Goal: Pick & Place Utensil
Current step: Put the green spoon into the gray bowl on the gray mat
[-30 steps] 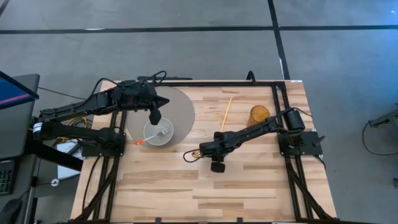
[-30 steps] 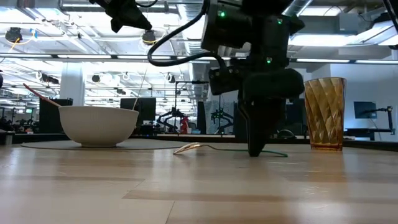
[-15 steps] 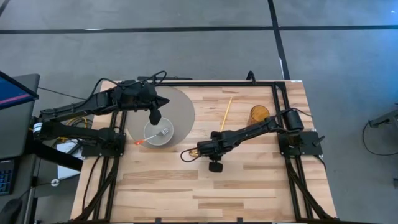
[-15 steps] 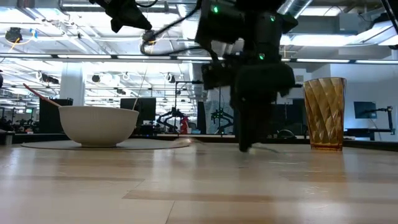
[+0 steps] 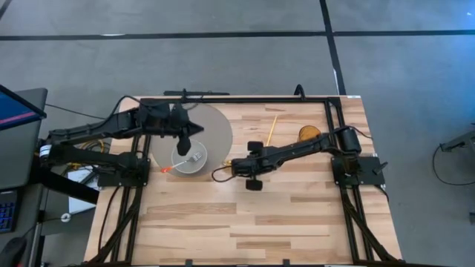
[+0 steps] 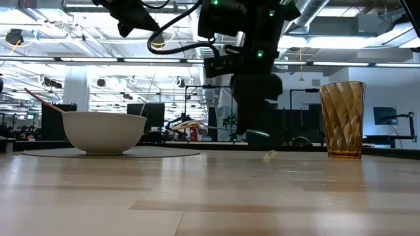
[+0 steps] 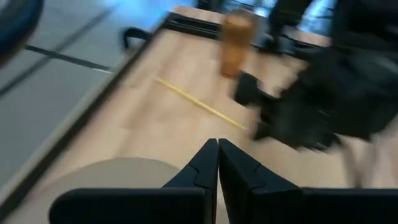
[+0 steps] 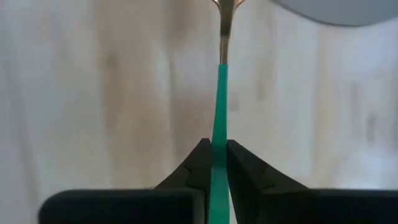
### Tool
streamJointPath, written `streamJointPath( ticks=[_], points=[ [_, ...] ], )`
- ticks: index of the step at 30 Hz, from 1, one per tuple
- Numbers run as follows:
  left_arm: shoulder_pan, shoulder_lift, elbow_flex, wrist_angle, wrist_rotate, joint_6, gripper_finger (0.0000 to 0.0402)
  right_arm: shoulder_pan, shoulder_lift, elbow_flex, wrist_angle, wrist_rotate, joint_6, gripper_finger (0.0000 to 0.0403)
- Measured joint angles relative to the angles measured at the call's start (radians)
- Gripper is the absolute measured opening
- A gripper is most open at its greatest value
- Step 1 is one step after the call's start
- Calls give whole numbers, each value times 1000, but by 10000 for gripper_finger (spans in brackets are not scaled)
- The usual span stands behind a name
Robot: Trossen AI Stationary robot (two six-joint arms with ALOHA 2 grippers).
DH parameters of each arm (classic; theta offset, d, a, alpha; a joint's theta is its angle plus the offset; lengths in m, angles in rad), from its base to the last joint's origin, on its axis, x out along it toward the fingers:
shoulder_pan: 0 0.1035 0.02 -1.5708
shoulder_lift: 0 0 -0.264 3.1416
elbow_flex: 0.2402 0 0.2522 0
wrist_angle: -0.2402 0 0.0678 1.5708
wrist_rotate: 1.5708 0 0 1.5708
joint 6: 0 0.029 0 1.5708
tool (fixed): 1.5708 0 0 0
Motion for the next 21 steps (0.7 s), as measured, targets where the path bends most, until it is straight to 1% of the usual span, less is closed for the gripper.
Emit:
streamJointPath(
  ticks=[3,6,10,12,14,16,19,21],
  points=[
    [-35,0,-32,2,86,0,13,-15,0,6,0,65,0,16],
    [-75,0,-61,3,118,0,13,-25,0,6,-1,157,0,16],
    [-105,0,-74,12,102,0,13,-25,0,6,7,344,0,32],
    [-112,0,-74,19,79,0,13,-25,-1,6,23,436,1,37],
    [-115,0,-74,22,48,0,13,-25,-1,6,60,505,14,36],
    [-114,0,-74,23,13,0,13,-31,-6,6,103,528,37,30],
    [-114,0,-74,26,-30,0,13,-41,-20,7,136,522,34,21],
    [-114,0,-74,27,-33,0,13,-47,-38,7,159,522,37,20]
  ],
)
